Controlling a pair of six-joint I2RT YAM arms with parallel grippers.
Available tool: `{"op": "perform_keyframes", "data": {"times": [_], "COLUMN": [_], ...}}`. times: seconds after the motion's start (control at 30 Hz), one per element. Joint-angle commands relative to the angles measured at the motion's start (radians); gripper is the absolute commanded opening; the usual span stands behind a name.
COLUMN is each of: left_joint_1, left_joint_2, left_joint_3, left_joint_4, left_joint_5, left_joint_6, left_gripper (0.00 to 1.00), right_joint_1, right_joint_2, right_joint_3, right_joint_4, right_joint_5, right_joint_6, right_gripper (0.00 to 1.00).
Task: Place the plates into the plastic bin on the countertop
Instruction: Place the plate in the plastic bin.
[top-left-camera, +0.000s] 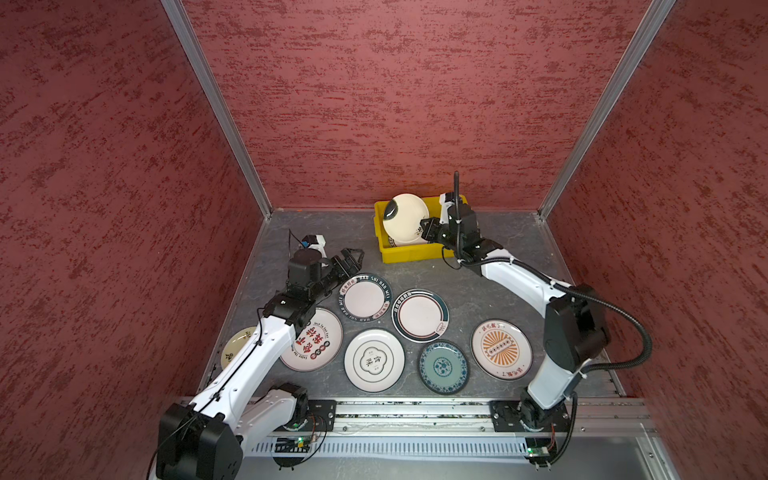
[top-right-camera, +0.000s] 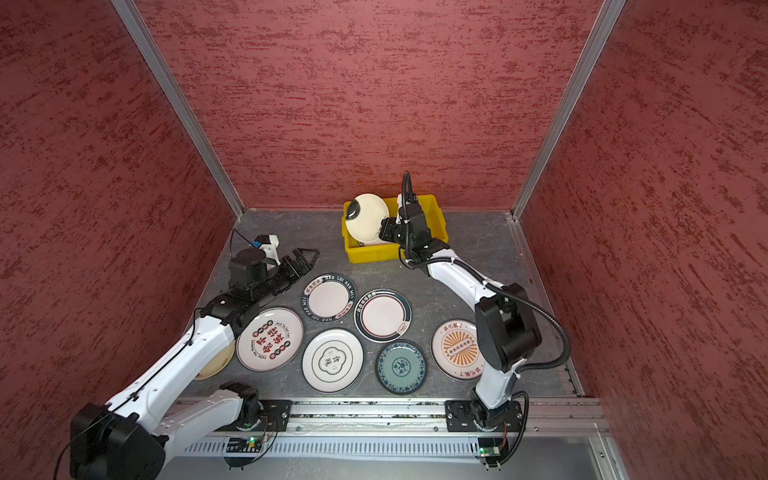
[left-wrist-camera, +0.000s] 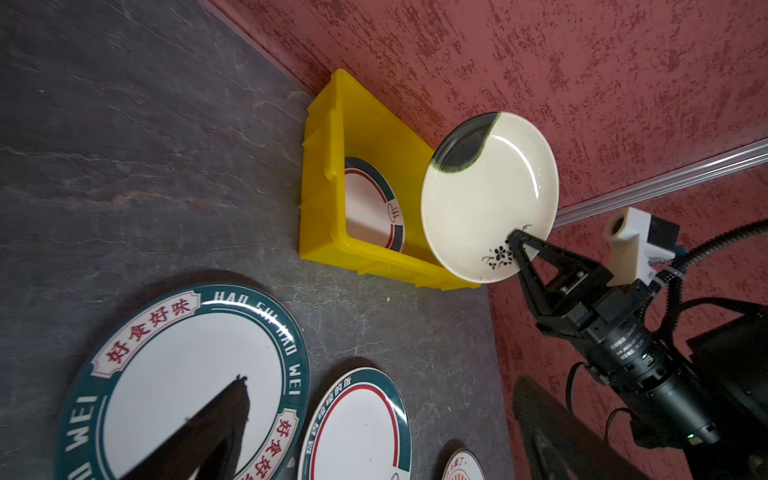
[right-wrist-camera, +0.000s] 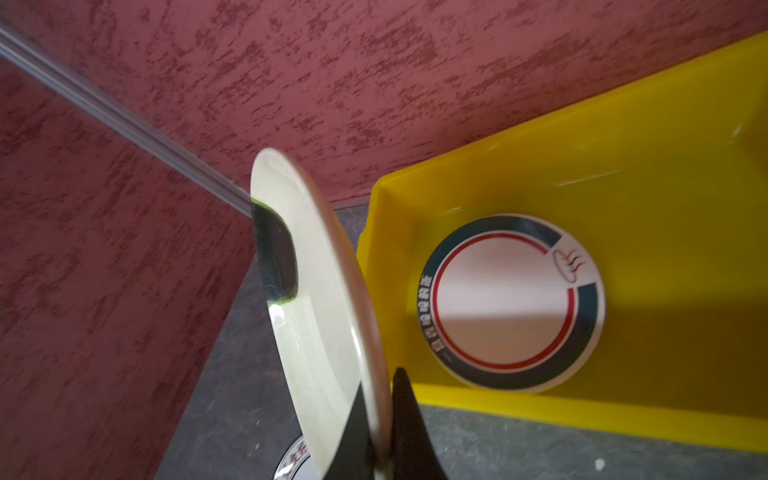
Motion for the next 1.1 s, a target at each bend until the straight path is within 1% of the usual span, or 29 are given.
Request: {"op": "perform_keyframes", "data": {"times": [0.0,0.1,0.23,0.4,0.63,0.8,0.93,1.07], "left_joint_1": [0.027,0.035,0.044,0.062,0.075,0.089,0.104,0.111], "left_joint_2": [-0.002,0.007,0.018,0.019,0.008,-0.004,-0.005,-0.011], "left_joint_3": [0.003,0.0,-0.001,0.001,0.006,-0.006,-0.005,-0.007], "left_joint_4": [-0.038,-0.037,-0.044,-0.05,-0.063,-0.072,-0.078,-0.085], "left_joint_5": [-0.004,0.002,0.003,0.003,0.015,0.009,0.026,0.029], "left_joint_6": [0.031,0.035,0.039,0.045,0.042,0.039,0.036,0.036], "left_gripper": [0.99,0.99,0.99,0.99,0.99,0.99,0.99,0.99], "right_joint_1": [-0.023,-0.039,-0.059,-0.072,-0.073,-0.073,-0.073,-0.073], "right_joint_2": [0.094,0.18,0.267,0.339,0.45,0.506,0.554,0.585], "right_joint_3": [0.149,0.271,0.373,0.444,0.567,0.613,0.671,0.706], "right_joint_4": [-0.172,-0.262,-0.341,-0.368,-0.452,-0.467,-0.499,-0.519], "right_joint_5": [0.107,0.131,0.141,0.136,0.084,0.07,0.053,0.04], "right_joint_6": [-0.095,-0.133,-0.175,-0.176,-0.182,-0.177,-0.173,-0.172], "right_gripper": [0.0,0.0,0.0,0.0,0.0,0.0,0.0,0.05]}}
